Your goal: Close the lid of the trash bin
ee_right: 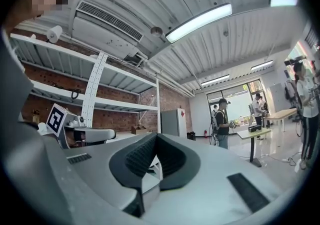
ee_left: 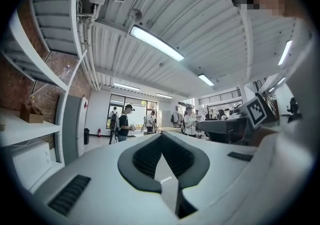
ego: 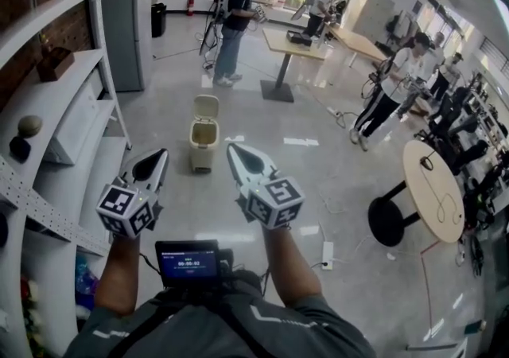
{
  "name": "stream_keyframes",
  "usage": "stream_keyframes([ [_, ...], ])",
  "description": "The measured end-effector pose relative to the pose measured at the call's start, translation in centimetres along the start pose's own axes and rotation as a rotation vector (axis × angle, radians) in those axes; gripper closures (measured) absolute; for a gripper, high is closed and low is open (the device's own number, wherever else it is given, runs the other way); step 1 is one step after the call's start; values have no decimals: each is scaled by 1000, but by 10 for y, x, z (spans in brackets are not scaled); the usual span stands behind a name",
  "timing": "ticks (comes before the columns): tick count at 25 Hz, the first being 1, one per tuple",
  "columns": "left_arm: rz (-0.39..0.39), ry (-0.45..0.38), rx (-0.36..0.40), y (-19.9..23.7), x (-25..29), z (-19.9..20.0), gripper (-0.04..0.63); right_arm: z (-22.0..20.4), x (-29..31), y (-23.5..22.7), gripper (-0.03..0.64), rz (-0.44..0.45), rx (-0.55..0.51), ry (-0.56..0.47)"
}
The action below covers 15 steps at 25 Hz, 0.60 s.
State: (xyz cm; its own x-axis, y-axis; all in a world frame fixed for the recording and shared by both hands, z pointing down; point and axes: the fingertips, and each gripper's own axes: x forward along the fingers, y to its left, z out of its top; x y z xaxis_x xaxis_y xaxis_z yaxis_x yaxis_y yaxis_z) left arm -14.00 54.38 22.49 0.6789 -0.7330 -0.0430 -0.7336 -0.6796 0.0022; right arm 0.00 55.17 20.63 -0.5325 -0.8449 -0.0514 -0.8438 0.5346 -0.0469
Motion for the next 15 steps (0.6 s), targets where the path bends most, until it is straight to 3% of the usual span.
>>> stream_keyframes([
  [8, 60, -6, -5, 12, 73, 6, 600, 2, 33, -69, 606, 61, -2, 7],
  [15, 90, -33, -25, 33, 114, 9, 600, 2, 73, -103, 606, 119, -28, 16],
])
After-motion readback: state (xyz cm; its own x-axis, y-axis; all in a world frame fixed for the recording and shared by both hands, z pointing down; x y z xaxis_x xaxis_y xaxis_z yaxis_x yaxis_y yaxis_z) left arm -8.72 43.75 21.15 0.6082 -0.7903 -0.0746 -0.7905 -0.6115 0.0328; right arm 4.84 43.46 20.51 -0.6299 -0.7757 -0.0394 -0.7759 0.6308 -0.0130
